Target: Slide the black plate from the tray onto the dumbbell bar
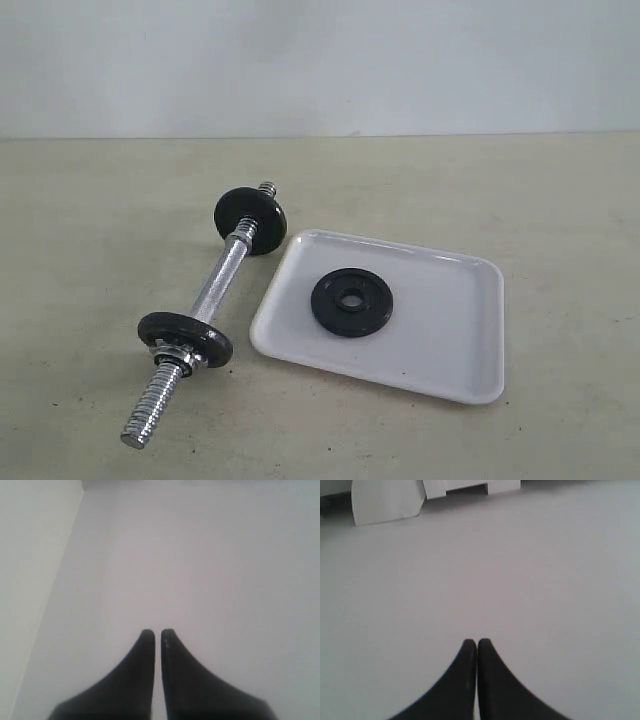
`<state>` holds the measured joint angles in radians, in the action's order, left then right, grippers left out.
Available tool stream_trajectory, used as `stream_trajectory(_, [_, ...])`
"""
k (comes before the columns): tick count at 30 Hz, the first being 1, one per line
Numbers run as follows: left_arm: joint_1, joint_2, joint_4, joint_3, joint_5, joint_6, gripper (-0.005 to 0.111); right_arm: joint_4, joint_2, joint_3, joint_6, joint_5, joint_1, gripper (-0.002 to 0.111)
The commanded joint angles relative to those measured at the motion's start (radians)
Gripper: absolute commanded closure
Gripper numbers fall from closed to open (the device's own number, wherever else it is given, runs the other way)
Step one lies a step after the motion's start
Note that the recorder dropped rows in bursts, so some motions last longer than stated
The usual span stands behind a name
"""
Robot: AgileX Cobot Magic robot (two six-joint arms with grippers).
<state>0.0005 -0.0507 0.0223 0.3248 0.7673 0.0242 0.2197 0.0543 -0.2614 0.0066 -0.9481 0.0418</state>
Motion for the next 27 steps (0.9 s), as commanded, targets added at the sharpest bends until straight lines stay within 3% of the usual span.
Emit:
stream_trajectory(1, [0.004, -0.151, -0.008, 0.255, -0.025, 0.072, 0.102, 0.0, 0.157, -0.225, -0.053, -0.005, 0.003, 0.109])
stream_trajectory(10, [0.004, -0.464, 0.004, 0.66, -0.025, 0.072, 0.102, -0.091, 0.457, -0.629, -0.072, -0.005, 0.003, 0.109])
stream_trajectory(14, [0.004, -0.548, 0.016, 0.749, -0.025, 0.072, 0.102, -0.134, 0.534, -0.735, -0.068, 0.016, 0.003, 0.109])
stream_trajectory(18, [0.004, -0.581, 0.109, 0.762, -0.077, 0.026, 0.102, -0.236, 0.558, -0.763, -0.007, 0.206, 0.003, 0.109])
stream_trajectory(22, [0.004, -0.594, 0.372, 0.762, -0.299, -0.129, 0.102, -0.303, 0.563, -0.767, 0.101, 0.467, 0.003, 0.109])
stream_trajectory(24, [0.004, -0.604, 0.566, 0.762, -0.422, -0.29, 0.102, -0.335, 0.574, -0.767, 0.1, 0.586, 0.003, 0.109])
stream_trajectory(25, [0.004, -0.613, 0.658, 0.762, -0.473, -0.411, 0.102, -0.365, 0.585, -0.767, 0.1, 0.642, 0.003, 0.109])
stream_trajectory(26, [0.001, -0.635, 0.837, 0.762, -0.534, -0.698, 0.102, -0.409, 0.607, -0.767, 0.114, 0.756, 0.003, 0.109])
stream_trajectory(27, [0.001, -0.649, 0.958, 0.762, -0.541, -0.84, 0.102, -0.418, 0.621, -0.767, 0.122, 0.815, 0.003, 0.109])
